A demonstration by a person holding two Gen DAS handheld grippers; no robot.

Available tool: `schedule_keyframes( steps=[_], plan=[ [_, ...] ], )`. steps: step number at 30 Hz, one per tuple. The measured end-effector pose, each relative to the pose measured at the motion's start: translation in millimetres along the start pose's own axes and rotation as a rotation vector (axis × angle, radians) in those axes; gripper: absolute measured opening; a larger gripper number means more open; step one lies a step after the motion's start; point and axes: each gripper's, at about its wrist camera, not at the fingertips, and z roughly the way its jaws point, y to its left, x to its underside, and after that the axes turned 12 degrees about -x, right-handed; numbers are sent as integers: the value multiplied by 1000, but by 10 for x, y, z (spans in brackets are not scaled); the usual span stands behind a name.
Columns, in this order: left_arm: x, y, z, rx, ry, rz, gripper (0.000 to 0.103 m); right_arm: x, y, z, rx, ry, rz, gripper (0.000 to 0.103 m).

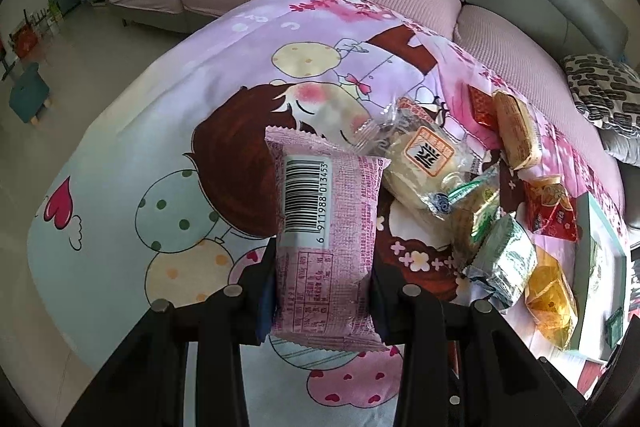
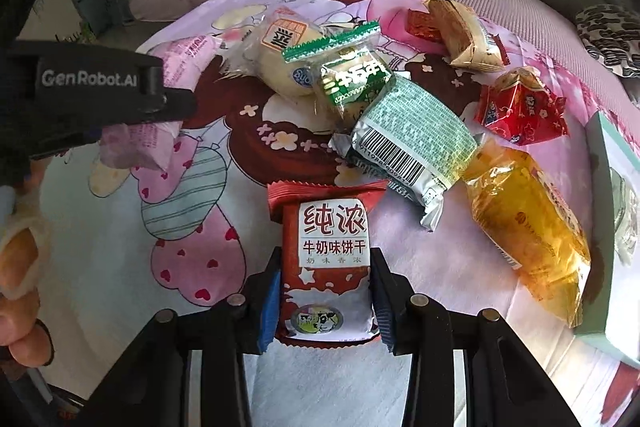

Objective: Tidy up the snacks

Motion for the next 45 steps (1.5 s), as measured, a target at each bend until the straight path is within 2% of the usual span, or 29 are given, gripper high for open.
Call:
schedule_keyframes(
  steps=[11,17,22,31,45],
  plan=[
    [-37,127,-157,-16,-45,-62,40,-66,78,-470,-30,-121,-6,41],
    [-34,29,-322,-4,-89,-42,40,-98,-130,-766,-16,-199,56,41],
    [-4,-142,-418,12,-112,-4,40,-46,-473,-1041,23,-254,146,42],
    [70,-632,-563,74,-115,98,40,124,-1417,-1558,131,-354,373,42],
    [237,-1714,-854,184,-114,323,40,636,-2579,-2178,305,-479,646,42]
  ],
)
